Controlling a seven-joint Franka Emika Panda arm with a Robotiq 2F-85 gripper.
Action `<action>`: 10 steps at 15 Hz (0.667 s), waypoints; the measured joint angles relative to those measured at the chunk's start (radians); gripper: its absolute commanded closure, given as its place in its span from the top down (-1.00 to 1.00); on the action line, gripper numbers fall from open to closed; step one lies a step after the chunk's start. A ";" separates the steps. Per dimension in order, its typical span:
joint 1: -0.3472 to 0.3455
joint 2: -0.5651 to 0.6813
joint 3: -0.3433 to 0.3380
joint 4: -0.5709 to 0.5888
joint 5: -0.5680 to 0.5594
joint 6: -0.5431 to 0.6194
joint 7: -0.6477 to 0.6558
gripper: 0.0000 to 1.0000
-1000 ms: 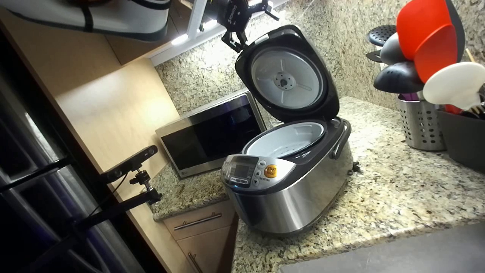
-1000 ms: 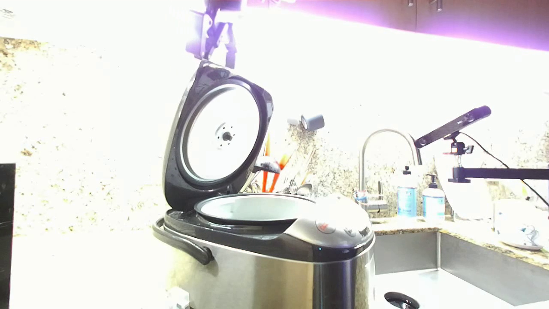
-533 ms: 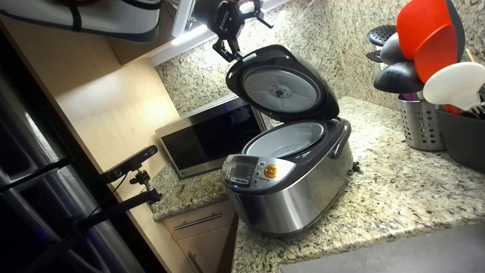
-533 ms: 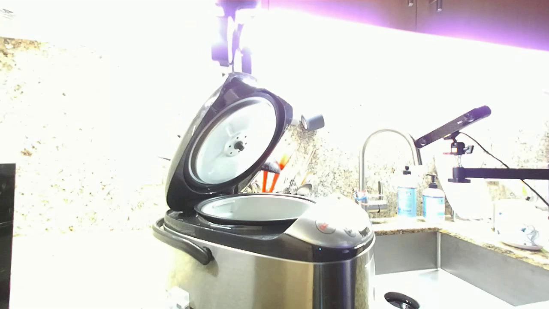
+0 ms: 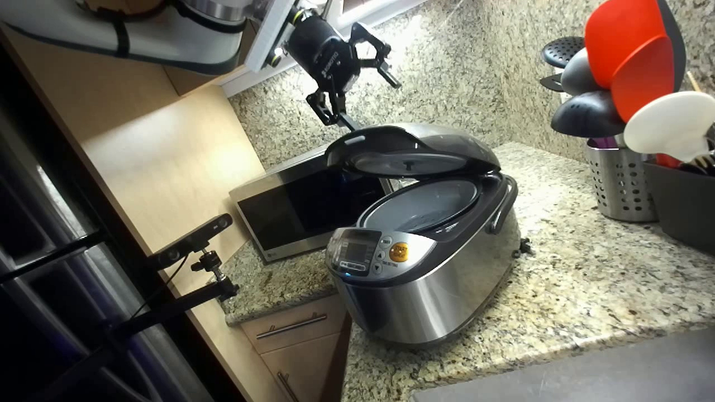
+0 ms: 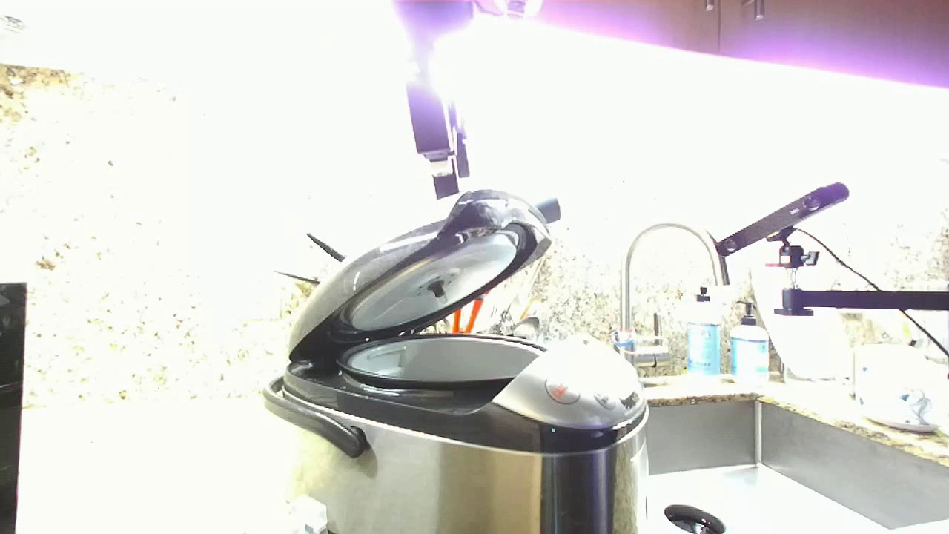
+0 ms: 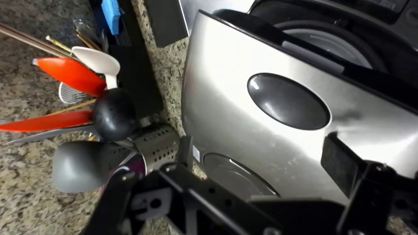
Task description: Close the rice cooker
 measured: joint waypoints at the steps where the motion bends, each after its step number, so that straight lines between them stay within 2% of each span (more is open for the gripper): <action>1: 0.000 0.009 0.002 0.002 0.000 -0.017 -0.006 1.00; 6: 0.009 0.079 0.003 0.047 -0.016 -0.105 -0.008 1.00; 10: 0.009 0.154 0.003 0.129 -0.019 -0.127 -0.008 1.00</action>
